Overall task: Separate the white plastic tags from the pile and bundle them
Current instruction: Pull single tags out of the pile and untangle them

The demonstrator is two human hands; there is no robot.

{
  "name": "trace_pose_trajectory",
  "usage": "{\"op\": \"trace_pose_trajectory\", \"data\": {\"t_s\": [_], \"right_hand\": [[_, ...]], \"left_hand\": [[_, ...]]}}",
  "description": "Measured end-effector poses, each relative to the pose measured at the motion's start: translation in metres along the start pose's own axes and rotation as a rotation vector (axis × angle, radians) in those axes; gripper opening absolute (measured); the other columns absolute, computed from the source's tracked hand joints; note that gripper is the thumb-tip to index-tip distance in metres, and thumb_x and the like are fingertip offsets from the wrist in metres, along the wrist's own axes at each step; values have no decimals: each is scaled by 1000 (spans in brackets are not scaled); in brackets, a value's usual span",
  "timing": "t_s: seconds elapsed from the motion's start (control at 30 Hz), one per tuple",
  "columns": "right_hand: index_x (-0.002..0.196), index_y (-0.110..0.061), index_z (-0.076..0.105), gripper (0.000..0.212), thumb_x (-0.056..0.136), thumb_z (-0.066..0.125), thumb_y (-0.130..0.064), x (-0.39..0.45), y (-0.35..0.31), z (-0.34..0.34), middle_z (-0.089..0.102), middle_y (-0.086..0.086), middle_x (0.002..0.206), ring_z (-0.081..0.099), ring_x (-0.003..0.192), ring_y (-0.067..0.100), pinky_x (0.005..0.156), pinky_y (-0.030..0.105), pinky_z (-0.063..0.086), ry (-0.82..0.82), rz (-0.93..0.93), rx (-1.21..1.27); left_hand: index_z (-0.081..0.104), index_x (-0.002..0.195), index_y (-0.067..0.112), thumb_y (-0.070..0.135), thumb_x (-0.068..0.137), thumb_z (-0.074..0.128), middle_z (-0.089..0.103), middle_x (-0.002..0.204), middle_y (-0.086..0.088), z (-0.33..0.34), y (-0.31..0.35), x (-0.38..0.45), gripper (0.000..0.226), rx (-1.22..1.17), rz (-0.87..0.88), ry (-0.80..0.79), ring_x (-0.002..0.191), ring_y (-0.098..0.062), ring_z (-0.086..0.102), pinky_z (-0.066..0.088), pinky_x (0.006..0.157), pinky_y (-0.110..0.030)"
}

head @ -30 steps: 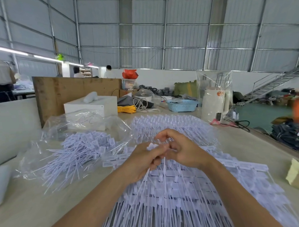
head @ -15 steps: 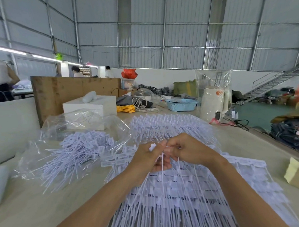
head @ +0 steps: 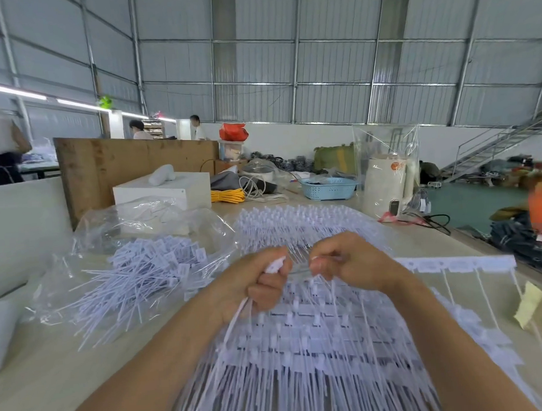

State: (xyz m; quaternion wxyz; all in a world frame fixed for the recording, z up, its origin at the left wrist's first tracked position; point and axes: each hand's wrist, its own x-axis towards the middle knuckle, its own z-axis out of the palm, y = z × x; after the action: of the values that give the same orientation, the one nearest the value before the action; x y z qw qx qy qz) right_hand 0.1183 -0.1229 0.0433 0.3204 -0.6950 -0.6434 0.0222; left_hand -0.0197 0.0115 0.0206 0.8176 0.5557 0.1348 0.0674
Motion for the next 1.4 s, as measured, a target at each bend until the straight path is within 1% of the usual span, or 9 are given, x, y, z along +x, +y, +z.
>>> {"op": "trace_pose_trajectory", "data": {"t_s": [0.17, 0.4, 0.6, 0.67, 0.87, 1.0, 1.13, 1.23, 1.4], "right_hand": [[74, -12, 66, 21, 91, 55, -14, -11, -11, -30, 61, -12, 62, 48, 52, -1, 51, 11, 39, 276, 2, 193], [78, -15, 67, 22, 94, 52, -16, -5, -37, -43, 50, -4, 61, 45, 54, -6, 56, 6, 38, 563, -79, 184], [102, -1, 68, 22, 97, 49, -11, 22, -36, 1, 63, -8, 83, 51, 64, -9, 58, 2, 38, 43, 30, 64], [111, 1, 65, 23, 94, 49, -1, 30, -29, 24, 54, -7, 84, 54, 80, 6, 65, 5, 39, -61, 54, -29], [117, -21, 53, 39, 88, 52, 5, 33, -16, 36, 43, 5, 109, 53, 96, 18, 83, 33, 51, -14, 123, 150], [122, -22, 45, 45, 88, 53, 6, 27, -12, 37, 39, 3, 112, 50, 92, 15, 81, 28, 48, 11, 47, 220], [122, -22, 48, 42, 86, 65, -9, 21, 5, 36, 43, -5, 109, 48, 97, 6, 86, 21, 43, 126, 35, 100], [98, -7, 65, 21, 91, 60, -26, 14, 14, 30, 63, 7, 89, 60, 82, 19, 74, 30, 46, 59, 123, -18], [72, -3, 64, 24, 92, 59, -16, 12, 12, 30, 57, 1, 61, 50, 57, 10, 59, 23, 41, 106, 38, 28]], "left_hand": [[53, 78, 7, 38, 92, 47, 43, 45, 0, -8, 1, 7, 34, -421, 126, -45, 30, -6, 41, 37, 31, -14], [55, 100, 3, 45, 95, 45, 53, 59, -13, -14, -20, 21, 44, -324, -23, 134, 34, -15, 50, 43, 34, -15], [56, 98, 7, 44, 97, 42, 57, 63, -16, -13, -20, 19, 40, -328, 14, 133, 38, -17, 53, 40, 34, -15], [56, 94, 8, 50, 96, 38, 57, 63, -11, -13, -19, 18, 46, -331, 34, 105, 38, -14, 50, 33, 31, -12], [68, 90, 14, 66, 83, 38, 54, 64, -5, -12, -16, 18, 61, -239, 152, 36, 40, -10, 41, 24, 34, -14], [61, 104, 5, 29, 89, 61, 55, 61, -1, -9, -21, 16, 29, 77, 244, 152, 43, -7, 42, 29, 35, -14], [55, 88, 8, 10, 92, 57, 52, 59, -2, -7, -24, 16, 5, 184, 371, 225, 42, -6, 42, 30, 36, -15], [57, 82, 10, 10, 92, 58, 53, 53, 1, -4, -24, 17, 11, 188, 436, 251, 42, -7, 43, 31, 37, -16], [60, 90, 10, 25, 95, 55, 65, 63, -4, 3, -26, 17, 17, 203, 399, 254, 53, -12, 61, 53, 53, -24]]}}
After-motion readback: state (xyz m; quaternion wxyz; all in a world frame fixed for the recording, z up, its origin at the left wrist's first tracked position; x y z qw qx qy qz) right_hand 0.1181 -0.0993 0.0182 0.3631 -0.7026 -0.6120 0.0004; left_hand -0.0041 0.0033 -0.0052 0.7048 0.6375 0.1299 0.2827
